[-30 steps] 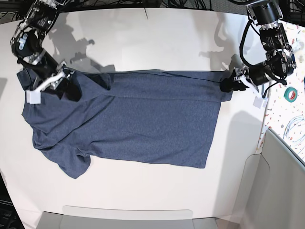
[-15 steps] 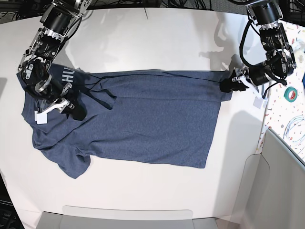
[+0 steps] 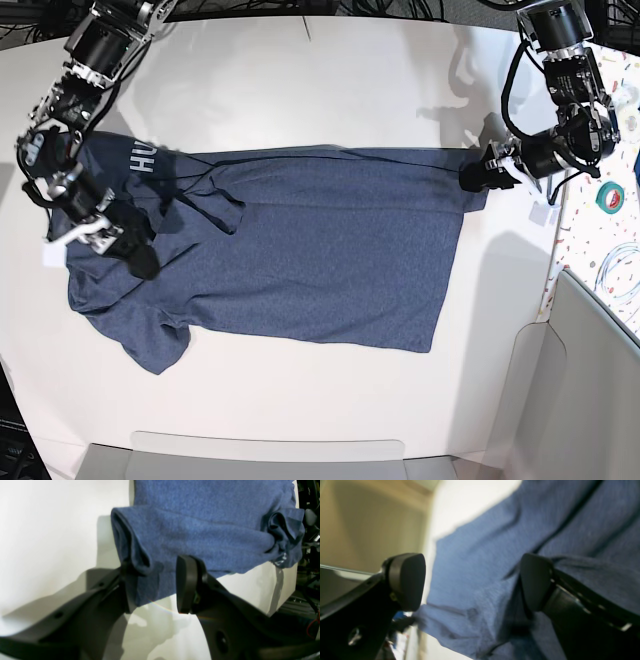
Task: Layout the t-shirt on the table in an organized manner, then fold the t-shirt properly
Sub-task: 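Release the right gripper and regrasp the folded edge near the sleeve, then drag the folded edge with both grippers back toward the table edge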
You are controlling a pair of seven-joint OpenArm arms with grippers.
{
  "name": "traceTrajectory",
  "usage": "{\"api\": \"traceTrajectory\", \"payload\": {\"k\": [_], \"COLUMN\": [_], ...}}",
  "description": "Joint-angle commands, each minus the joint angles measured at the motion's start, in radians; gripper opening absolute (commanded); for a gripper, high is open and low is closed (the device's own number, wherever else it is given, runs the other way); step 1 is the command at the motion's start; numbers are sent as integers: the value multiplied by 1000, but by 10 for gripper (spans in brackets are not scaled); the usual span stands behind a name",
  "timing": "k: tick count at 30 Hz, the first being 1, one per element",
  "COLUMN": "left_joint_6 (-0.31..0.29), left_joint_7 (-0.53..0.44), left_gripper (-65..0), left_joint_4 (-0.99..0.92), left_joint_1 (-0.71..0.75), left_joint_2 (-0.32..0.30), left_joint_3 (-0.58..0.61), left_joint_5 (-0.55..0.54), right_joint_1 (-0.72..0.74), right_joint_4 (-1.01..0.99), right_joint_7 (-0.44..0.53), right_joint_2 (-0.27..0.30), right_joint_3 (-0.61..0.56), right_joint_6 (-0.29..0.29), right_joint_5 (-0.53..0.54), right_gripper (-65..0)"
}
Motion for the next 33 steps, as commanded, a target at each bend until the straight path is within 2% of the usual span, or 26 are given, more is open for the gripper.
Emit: {"api": "traceTrajectory", "payload": {"k": [1, 4, 11, 14, 16, 19, 21, 28, 33], "left_joint_6": [-4, -4, -4, -4, -4, -4, -4, -4, -4], "left_joint_7": [-12, -12, -12, -12, -12, -12, -12, -12, -12], "left_gripper": [-419, -419, -419, -419, -419, -419, -419, -419, -419], "left_joint_4": [14, 14, 14, 14, 14, 14, 14, 14, 14], "left_joint_1": [-6, -5, 17, 17, 18, 18, 29, 40, 40], "left_joint_2": [-14, 4, 7, 7, 7, 7, 7, 19, 19], "left_joint_3": [-2, -3, -2, -2, -2, -2, -2, -5, -2], "left_joint_5": [-21, -21, -21, -21, -21, -21, -21, -21, -21], "right_joint_1": [-13, -98, -331, -392, -417, -429, -431, -354, -294], "right_joint_4": [21, 75, 194, 193, 190, 156, 116, -45, -125], "right_joint_7": [7, 7, 4, 4, 4, 4, 4, 6, 6], "right_joint_2": [10, 13, 3, 9, 13, 27, 35, 53, 49], "right_joint_3": [30, 125, 293, 355, 386, 424, 435, 467, 470], "right_joint_6": [12, 12, 15, 58, 76, 79, 79, 84, 79], "right_joint_5": [42, 102, 114, 111, 105, 103, 91, -70, -99], "right_gripper": [-69, -69, -70, -72, -106, -240, -293, -282, -280]}}
